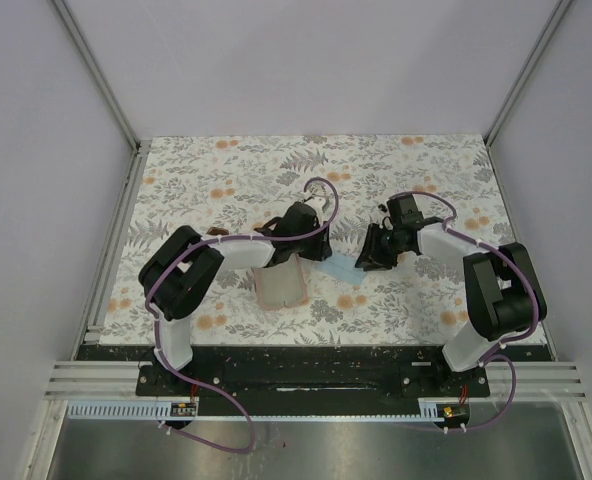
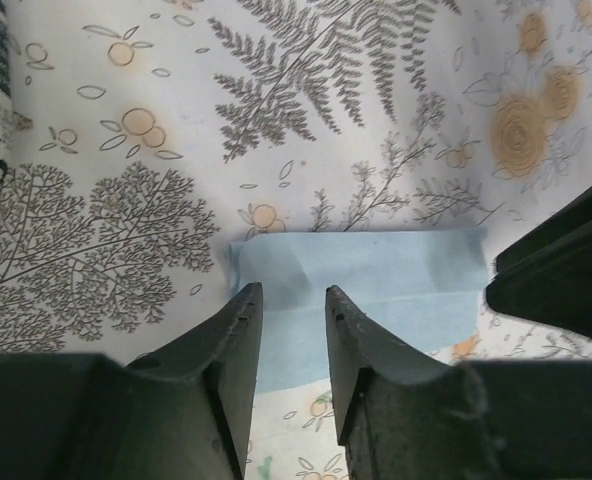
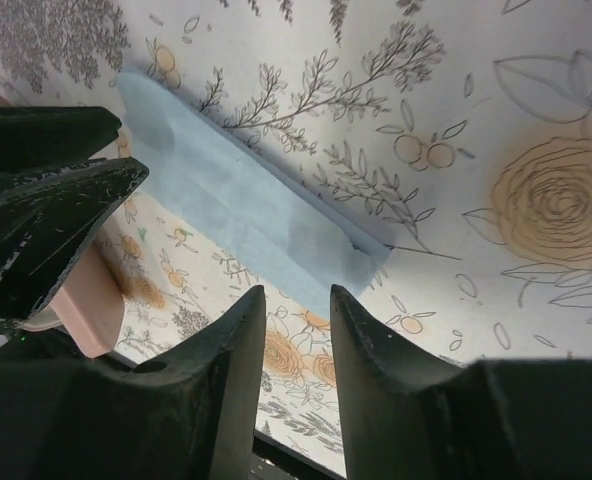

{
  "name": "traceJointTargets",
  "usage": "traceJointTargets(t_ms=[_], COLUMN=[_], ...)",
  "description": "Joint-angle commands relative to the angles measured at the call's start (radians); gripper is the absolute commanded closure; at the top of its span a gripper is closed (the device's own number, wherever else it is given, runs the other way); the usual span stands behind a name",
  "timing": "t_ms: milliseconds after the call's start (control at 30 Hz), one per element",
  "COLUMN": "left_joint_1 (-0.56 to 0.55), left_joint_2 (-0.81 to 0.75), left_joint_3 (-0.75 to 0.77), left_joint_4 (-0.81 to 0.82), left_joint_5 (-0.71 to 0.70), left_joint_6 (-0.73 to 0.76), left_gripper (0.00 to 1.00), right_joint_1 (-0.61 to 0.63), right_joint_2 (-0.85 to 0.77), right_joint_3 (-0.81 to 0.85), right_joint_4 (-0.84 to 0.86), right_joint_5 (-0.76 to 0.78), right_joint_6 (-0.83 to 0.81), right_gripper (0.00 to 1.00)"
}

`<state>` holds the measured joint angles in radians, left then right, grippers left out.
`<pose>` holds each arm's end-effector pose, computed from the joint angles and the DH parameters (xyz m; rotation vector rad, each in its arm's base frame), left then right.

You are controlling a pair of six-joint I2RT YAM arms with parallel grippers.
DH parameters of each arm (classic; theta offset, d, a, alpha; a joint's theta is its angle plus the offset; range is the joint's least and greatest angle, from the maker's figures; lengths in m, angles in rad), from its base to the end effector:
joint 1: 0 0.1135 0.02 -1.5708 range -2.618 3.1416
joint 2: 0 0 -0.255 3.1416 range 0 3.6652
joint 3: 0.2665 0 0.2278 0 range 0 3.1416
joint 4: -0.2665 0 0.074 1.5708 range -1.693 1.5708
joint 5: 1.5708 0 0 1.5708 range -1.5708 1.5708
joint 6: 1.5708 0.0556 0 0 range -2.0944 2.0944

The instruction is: Organize the sunglasses

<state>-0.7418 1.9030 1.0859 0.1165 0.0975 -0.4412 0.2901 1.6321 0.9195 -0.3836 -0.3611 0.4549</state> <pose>0.2884 -0.2716 0.1520 0.4089 2.3401 -0.7117 0.2806 0.1043 0.1576 0.1051 2.7448 0.7081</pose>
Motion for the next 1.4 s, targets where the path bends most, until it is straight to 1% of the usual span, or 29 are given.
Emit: traceJointTargets(t_ms=[0,67,133,200,333,400,467,567,667,700,800,900,1200,1300,1367], left_joint_1=[-0.002,0.002,0.007,0.01,0.015,0.019,0.024,0.033,0.039,0.042,0.053,0.059,0.059,0.059,0.061], left_joint_2=[-0.013,-0.051,-0.077,-0.087,-0.084,-0.076,-0.067,-0.065,-0.071,-0.068,-0.041,-0.016,0.056,0.079,0.09], left_joint_3=[0.037,-0.029,-0.064,-0.067,-0.044,-0.017,0.02,0.052,0.068,0.078,0.123,0.157,0.238,0.265,0.276], left_joint_4=[-0.048,0.017,0.058,0.057,0.025,0.003,-0.026,-0.051,-0.057,-0.063,-0.101,-0.115,-0.163,-0.179,-0.192], left_joint_5=[0.073,0.09,0.119,0.139,0.113,0.104,0.085,0.076,0.07,0.07,0.079,0.085,0.122,0.128,0.13], left_joint_6=[-0.002,-0.022,-0.034,-0.037,-0.028,-0.025,-0.025,-0.025,-0.021,-0.018,0.002,0.021,0.048,0.048,0.05], left_gripper=[0.61,0.54,0.54,0.54,0.55,0.56,0.58,0.6,0.61,0.62,0.64,0.65,0.66,0.66,0.66], right_joint_1=[0.009,0.009,0.009,0.009,0.009,0.009,0.009,0.007,0.007,0.007,0.007,0.007,0.02,0.029,0.03], right_joint_2=[-0.04,-0.031,-0.021,-0.023,-0.029,-0.022,-0.006,0.012,0.011,0.012,0.023,0.041,0.106,0.115,0.118], right_joint_3=[-0.036,-0.041,-0.038,-0.036,-0.013,0.01,0.038,0.077,0.102,0.107,0.119,0.116,0.082,0.081,0.078], right_joint_4=[0.064,0.072,0.072,0.074,0.072,0.074,0.061,0.022,-0.009,-0.018,-0.044,-0.064,-0.064,-0.072,-0.078], right_joint_5=[-0.149,-0.203,-0.229,-0.204,-0.153,-0.127,-0.095,0.0,0.102,0.132,0.189,0.203,0.185,0.191,0.195], right_joint_6=[-0.004,-0.002,-0.004,0.004,0.014,0.018,0.015,0.001,-0.016,-0.019,-0.03,-0.039,-0.047,-0.048,-0.05], right_gripper=[0.58,0.57,0.56,0.55,0.49,0.49,0.52,0.53,0.57,0.58,0.67,0.71,0.7,0.7,0.72])
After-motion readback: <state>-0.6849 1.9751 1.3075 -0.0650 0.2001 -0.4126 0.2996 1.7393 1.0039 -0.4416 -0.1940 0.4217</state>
